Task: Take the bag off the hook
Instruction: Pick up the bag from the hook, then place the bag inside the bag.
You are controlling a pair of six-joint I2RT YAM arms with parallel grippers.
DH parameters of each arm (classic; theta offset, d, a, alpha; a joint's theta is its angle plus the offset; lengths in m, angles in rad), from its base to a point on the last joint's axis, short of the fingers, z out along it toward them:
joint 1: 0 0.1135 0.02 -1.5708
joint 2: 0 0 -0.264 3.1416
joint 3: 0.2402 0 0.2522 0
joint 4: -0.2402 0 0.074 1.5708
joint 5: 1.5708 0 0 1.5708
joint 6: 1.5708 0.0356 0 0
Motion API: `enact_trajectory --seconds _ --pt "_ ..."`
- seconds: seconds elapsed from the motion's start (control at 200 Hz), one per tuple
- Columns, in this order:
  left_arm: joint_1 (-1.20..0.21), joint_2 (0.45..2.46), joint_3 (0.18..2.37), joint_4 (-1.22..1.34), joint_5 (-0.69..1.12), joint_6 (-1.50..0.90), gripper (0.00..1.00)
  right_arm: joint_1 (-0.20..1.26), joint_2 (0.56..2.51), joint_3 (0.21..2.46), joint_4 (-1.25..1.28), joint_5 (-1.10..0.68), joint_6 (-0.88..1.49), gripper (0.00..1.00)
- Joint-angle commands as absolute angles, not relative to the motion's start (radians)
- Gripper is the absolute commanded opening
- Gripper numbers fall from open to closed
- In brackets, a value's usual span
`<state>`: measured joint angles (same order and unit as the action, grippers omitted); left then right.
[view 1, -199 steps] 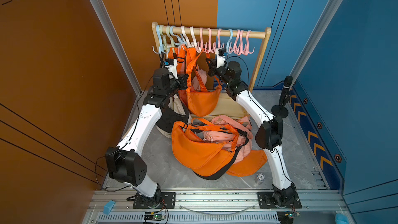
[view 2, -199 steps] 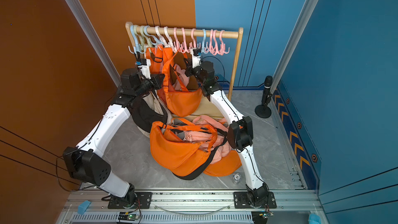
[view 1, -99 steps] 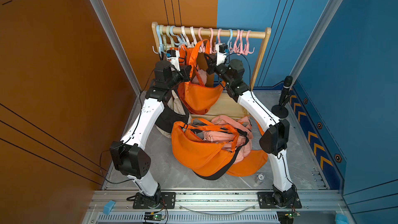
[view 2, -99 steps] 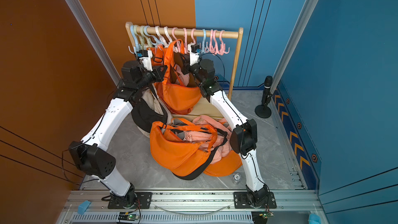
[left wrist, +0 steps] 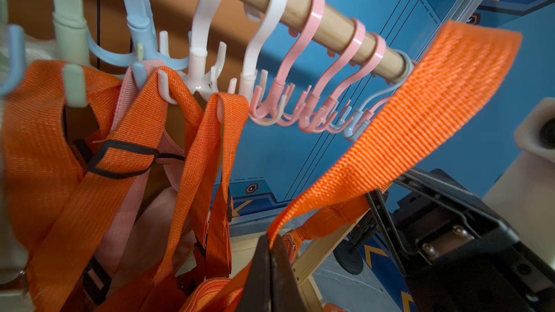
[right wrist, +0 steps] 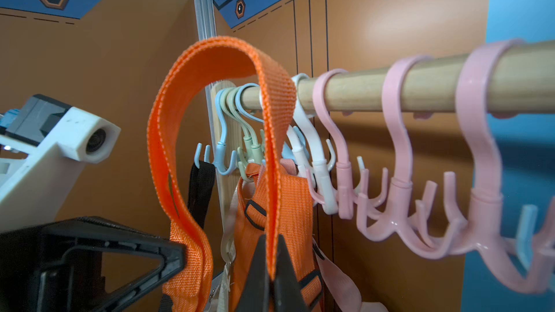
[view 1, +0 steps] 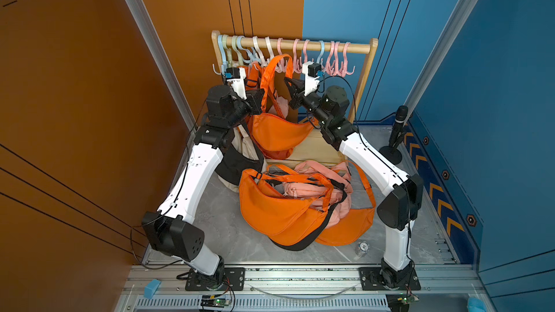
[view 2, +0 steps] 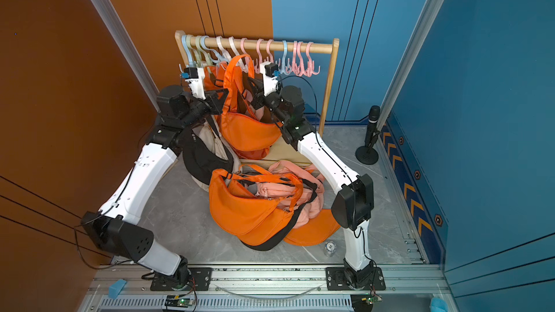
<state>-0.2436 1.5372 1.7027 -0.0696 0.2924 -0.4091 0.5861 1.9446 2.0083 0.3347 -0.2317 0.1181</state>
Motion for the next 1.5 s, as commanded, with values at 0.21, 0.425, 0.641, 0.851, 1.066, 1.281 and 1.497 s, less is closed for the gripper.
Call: enact_trajectory --seconds 0.21,0.425,0.641,0.851,1.066,1.281,1.497 --pt "-0.254 1.356 1.569 -0.040 0.289 -0.385 0.00 0.663 1.712 1.825 0.356 -0.210 0.008 0.00" --pt "-0.268 1.229 1.474 -0.040 0.272 -0.361 0.00 0.747 1.565 1.727 0.279 -0.186 -0.079 0.00" --pt "-0.285 1.095 1.393 -0.064 0.269 -0.333 0.00 0.820 1.400 1.648 0.196 -0.147 -0.135 0.00" --pt "-0.298 0.951 1.297 -0.098 0.242 -0.320 0.00 0.901 1.271 1.578 0.130 -0.109 -0.151 0.00" --pt "-0.300 0.784 1.197 -0.177 0.184 -0.302 0.00 1.002 1.185 1.530 0.069 -0.057 -0.178 0.00" --pt "-0.304 0.575 1.077 -0.311 0.073 -0.280 0.00 1.097 1.138 1.434 0.039 -0.019 -0.173 0.00" --pt "-0.306 0.434 0.967 -0.418 -0.035 -0.264 0.00 1.124 1.149 1.336 0.073 0.023 -0.157 0.00"
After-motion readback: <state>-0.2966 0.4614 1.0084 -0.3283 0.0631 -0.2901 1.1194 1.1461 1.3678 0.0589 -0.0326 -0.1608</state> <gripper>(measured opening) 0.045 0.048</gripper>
